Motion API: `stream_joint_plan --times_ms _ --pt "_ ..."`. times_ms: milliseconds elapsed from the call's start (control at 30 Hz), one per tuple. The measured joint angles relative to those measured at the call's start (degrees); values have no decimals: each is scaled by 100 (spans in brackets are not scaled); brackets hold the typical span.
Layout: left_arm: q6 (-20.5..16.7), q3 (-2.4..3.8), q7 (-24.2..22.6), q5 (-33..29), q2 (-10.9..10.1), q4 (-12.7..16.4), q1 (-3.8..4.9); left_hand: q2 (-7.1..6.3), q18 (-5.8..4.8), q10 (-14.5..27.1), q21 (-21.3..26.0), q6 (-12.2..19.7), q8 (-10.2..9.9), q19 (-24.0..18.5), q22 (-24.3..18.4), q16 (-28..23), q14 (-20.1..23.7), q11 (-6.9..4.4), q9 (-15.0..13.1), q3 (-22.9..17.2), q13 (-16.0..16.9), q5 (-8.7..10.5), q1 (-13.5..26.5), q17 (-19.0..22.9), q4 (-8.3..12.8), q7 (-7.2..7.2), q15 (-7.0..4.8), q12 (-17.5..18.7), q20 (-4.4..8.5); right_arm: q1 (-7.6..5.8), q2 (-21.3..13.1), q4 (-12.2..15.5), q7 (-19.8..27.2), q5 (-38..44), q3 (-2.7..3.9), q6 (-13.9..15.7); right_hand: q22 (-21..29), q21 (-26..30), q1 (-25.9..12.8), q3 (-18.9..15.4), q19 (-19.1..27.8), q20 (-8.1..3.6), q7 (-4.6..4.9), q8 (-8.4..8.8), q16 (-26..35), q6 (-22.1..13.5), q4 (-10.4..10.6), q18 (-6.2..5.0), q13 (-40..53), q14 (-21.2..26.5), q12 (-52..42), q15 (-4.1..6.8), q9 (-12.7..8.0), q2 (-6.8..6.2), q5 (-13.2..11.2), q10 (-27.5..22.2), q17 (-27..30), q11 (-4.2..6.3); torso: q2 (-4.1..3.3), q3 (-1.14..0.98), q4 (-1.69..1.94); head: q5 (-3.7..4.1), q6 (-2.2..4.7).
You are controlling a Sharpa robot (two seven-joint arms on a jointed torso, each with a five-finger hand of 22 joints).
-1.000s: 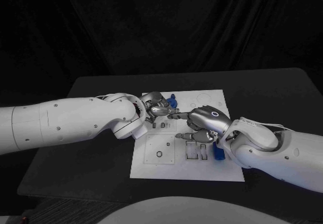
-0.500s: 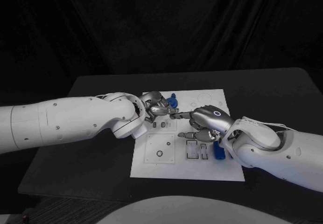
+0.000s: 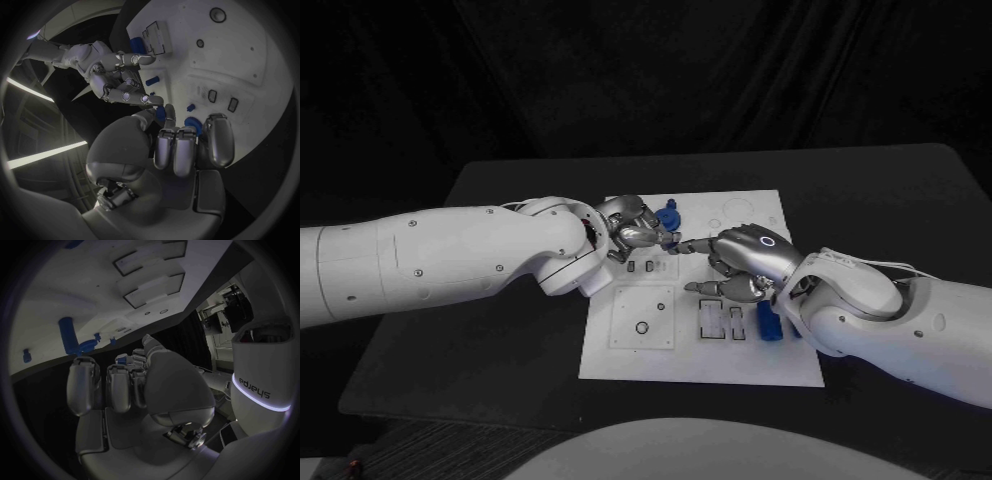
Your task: Assemble the parts on the task board
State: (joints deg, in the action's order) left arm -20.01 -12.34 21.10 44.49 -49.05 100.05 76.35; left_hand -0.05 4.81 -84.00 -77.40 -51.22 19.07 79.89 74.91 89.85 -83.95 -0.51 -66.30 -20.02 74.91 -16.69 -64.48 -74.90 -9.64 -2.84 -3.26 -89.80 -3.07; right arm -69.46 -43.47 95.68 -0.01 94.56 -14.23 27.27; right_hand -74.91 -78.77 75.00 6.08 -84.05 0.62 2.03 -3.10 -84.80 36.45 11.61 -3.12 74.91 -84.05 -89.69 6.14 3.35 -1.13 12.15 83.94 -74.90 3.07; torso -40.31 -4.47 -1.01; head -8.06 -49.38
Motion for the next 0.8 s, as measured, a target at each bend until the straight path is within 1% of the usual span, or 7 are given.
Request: stream_joint_plan --times_ms 167,267,500,800 --pt "19 0 0 0 -13 6 0 -1 0 0 0 0 -1 0 0 0 0 0 7 0 0 0 -8 0 0 0 0 0 0 3 -1 -12 -6 2 -1 -18 0 0 0 4 0 0 0 -1 0 0 -4 0 0 0 0 0 7 0 0 0 0 0 0 -5 -1 -7 -5" --pt "29 0 0 -1 -27 13 0 -26 -1 0 0 0 -1 0 0 0 0 0 9 -1 0 -5 -34 0 1 0 0 0 0 4 -1 -23 -11 2 -2 -31 0 0 0 16 0 0 0 -1 0 0 -16 0 0 0 0 0 8 0 0 0 0 0 -1 -5 -1 -6 -5" --pt "66 1 0 -2 -53 34 1 -36 0 0 0 1 -1 0 0 0 0 0 22 0 0 -50 -72 0 33 -2 0 0 0 5 -1 -54 -50 2 -2 -57 -4 0 0 40 0 0 1 -6 0 1 -40 0 0 0 0 0 6 0 0 0 0 0 -3 -5 -1 -9 2" --pt "115 -1 1 -2 -80 52 1 -24 0 0 0 3 -1 0 0 0 0 0 31 0 0 -85 -83 0 33 -3 0 0 0 5 -1 -69 -106 2 1 -76 -4 0 0 48 0 0 2 -6 0 -1 -79 0 -1 0 0 0 -10 0 0 0 0 0 -4 -5 -1 -18 -5"
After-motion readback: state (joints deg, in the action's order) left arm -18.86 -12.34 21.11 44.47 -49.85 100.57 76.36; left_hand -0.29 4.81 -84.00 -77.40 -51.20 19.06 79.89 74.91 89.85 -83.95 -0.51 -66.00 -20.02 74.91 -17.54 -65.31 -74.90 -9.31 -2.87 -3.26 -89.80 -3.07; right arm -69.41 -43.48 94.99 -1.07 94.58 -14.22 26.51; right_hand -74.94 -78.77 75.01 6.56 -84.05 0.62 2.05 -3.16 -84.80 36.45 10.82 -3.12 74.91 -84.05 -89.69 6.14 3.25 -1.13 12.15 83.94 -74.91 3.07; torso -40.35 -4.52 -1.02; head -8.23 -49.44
